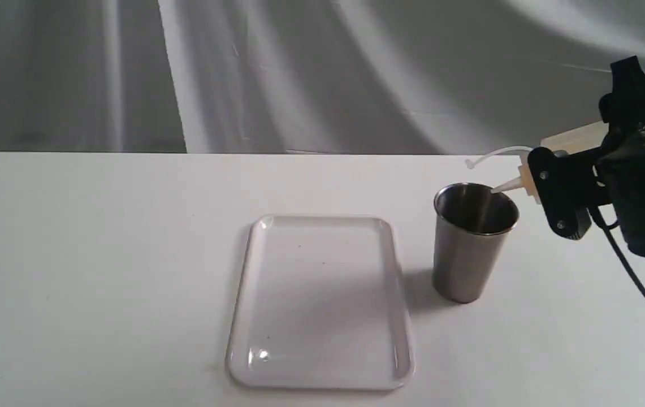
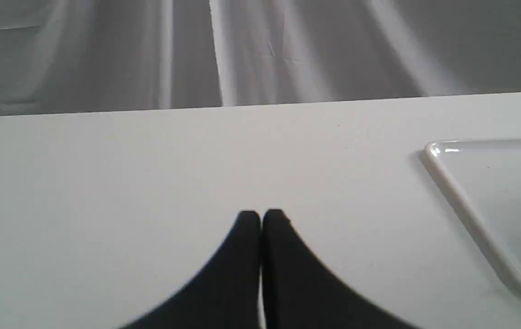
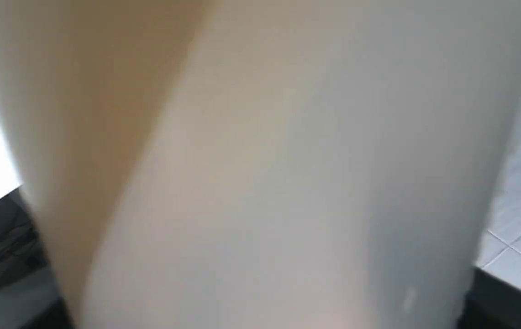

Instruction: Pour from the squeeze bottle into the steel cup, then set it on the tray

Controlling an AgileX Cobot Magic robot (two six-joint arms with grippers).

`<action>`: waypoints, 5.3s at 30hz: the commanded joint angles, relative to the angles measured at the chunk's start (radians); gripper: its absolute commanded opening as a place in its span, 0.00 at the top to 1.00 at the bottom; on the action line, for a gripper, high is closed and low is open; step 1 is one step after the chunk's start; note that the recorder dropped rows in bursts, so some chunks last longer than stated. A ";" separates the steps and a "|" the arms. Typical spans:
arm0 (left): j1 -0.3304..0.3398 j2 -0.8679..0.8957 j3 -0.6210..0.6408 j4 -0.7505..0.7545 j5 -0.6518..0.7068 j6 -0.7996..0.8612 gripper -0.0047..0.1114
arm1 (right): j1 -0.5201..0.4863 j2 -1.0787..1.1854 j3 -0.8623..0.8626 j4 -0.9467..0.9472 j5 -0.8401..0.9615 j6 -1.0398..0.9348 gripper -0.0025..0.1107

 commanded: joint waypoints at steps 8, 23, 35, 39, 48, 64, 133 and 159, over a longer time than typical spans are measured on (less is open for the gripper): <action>-0.006 -0.003 0.004 -0.001 -0.008 -0.005 0.96 | 0.002 -0.009 -0.009 -0.018 0.055 0.169 0.98; -0.006 -0.003 0.004 -0.001 -0.008 -0.003 0.96 | 0.002 -0.009 0.009 0.067 0.058 0.349 0.98; -0.006 -0.003 0.004 -0.001 -0.008 -0.006 0.96 | 0.002 0.005 0.031 0.119 0.051 0.469 0.98; -0.006 -0.003 0.004 -0.001 -0.008 -0.003 0.96 | 0.002 0.005 0.031 0.122 0.051 0.587 0.98; -0.006 -0.003 0.004 -0.001 -0.008 -0.003 0.96 | 0.000 0.005 0.031 0.137 0.051 1.174 0.98; -0.006 -0.003 0.004 -0.001 -0.008 -0.002 0.96 | -0.009 -0.214 0.031 0.104 -0.013 1.569 0.98; -0.006 -0.003 0.004 -0.001 -0.008 -0.005 0.96 | 0.027 -0.543 0.026 1.300 -1.161 0.583 0.98; -0.006 -0.003 0.004 -0.001 -0.008 -0.002 0.96 | 0.220 -0.157 0.026 1.263 -1.266 0.439 0.98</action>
